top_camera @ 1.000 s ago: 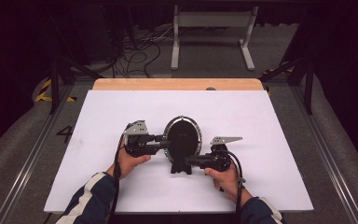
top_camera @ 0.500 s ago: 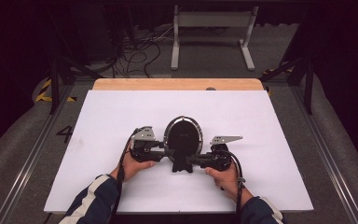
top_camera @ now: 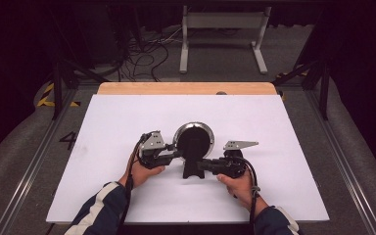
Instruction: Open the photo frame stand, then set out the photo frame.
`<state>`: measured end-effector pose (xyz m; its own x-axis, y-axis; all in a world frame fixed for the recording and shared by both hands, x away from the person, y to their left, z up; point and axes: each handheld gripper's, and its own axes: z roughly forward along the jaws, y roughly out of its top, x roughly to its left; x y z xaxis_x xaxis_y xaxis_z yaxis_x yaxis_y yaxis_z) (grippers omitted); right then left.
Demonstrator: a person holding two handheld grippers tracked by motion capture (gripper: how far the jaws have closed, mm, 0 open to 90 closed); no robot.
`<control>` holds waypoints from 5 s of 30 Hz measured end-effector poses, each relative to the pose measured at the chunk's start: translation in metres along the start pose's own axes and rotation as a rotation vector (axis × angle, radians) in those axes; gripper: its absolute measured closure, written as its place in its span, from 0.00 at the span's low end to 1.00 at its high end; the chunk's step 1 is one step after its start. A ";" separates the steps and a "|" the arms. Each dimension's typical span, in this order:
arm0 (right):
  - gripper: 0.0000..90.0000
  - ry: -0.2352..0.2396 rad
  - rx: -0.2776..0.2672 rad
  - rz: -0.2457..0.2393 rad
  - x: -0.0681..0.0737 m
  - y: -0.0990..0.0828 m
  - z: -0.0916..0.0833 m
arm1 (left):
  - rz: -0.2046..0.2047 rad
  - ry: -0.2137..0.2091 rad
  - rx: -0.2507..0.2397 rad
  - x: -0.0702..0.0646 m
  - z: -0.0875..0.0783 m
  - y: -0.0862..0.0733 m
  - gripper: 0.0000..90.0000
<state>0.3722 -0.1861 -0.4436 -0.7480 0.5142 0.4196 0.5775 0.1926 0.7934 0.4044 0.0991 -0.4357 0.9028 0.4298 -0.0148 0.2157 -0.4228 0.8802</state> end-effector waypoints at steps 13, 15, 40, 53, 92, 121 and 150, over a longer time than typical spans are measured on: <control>0.87 -0.035 0.010 -0.022 0.000 0.004 -0.001 | 0.099 0.131 0.006 -0.002 0.006 0.004 0.78; 0.86 -0.046 0.020 -0.031 0.001 0.004 0.000 | 0.103 0.149 0.011 0.000 0.007 0.004 0.79; 0.85 -0.174 0.038 -0.077 -0.002 0.004 0.000 | 0.153 0.244 0.029 -0.002 0.027 0.010 0.78; 0.86 -0.185 0.060 -0.090 -0.003 0.002 0.001 | 0.133 0.232 0.018 -0.002 0.026 0.006 0.78; 0.87 -0.290 0.020 -0.184 0.015 0.008 -0.023 | 0.070 0.141 0.061 -0.004 -0.032 -0.010 0.71; 1.00 -0.334 -0.006 -0.387 0.067 0.002 0.013 | 0.067 0.156 0.002 -0.003 -0.025 0.013 0.47; 1.00 -0.454 0.102 -0.419 0.067 -0.004 0.075 | 0.118 0.120 0.064 0.004 0.018 0.032 0.75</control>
<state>0.3445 -0.0897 -0.4520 -0.7166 0.6777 -0.1649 0.3109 0.5220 0.7943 0.4222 0.0729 -0.4168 0.8732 0.4646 0.1471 0.1374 -0.5245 0.8403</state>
